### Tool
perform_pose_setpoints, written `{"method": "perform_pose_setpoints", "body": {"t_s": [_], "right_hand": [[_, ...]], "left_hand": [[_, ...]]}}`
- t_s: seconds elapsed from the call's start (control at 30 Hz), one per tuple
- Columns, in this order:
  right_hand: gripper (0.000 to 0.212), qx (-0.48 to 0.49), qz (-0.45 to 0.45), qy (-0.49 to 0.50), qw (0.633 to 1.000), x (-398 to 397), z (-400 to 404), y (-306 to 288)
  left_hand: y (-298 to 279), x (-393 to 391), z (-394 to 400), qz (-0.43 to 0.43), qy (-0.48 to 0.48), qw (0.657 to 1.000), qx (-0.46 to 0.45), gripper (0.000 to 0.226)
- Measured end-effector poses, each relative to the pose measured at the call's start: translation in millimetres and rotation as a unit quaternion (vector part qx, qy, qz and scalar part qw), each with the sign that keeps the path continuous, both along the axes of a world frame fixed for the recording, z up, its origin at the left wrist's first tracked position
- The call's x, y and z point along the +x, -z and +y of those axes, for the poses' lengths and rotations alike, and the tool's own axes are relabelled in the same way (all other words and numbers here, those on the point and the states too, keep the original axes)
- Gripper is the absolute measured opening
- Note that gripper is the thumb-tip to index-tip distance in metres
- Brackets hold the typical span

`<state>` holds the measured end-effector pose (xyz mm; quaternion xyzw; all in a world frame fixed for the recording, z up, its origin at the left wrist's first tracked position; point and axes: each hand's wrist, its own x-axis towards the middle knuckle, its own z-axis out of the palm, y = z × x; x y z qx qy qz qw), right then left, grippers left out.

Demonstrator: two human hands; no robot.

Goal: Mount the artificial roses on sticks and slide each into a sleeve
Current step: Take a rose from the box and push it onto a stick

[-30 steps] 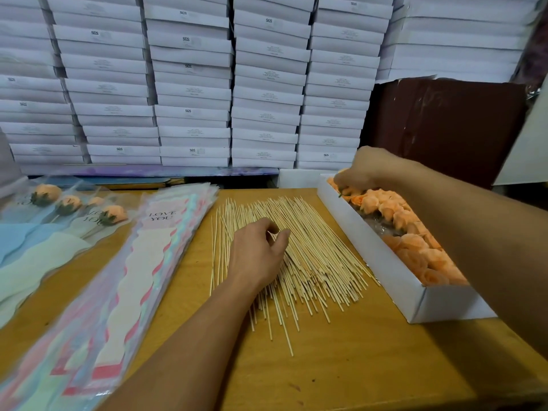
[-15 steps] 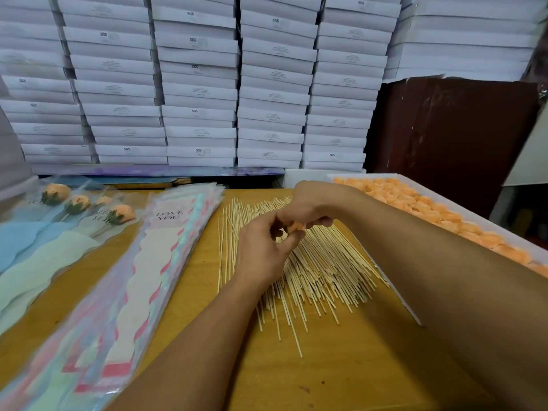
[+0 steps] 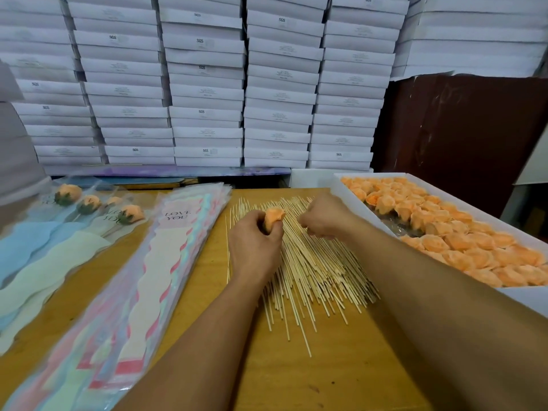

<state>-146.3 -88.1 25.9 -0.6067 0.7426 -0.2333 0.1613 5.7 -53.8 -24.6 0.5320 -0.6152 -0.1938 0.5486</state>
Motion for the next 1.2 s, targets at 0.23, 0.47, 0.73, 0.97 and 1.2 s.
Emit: {"method": "perform_pose_setpoints", "body": {"t_s": [0.23, 0.47, 0.73, 0.97, 1.2], "right_hand": [[0.032, -0.048, 0.165, 0.021, 0.985, 35, -13, 25], [0.026, -0.042, 0.162, 0.022, 0.986, 45, -19, 22], [0.028, -0.041, -0.001, 0.038, 0.998, 30, -15, 23], [0.006, 0.071, -0.265, -0.034, 0.961, 24, 26, 13], [0.015, 0.107, -0.353, -0.080, 0.926, 34, 54, 11]], "left_hand": [[1, 7, -4, 0.014, -0.018, 1.000, -0.001, 0.011], [2, 16, -9, 0.020, -0.030, 0.999, -0.001, 0.017], [0, 14, -9, 0.035, -0.023, 0.999, 0.014, 0.015], [-5, 14, -7, 0.054, -0.021, 0.998, 0.009, 0.015], [-3, 16, -10, 0.084, -0.020, 0.996, 0.032, 0.017]]}}
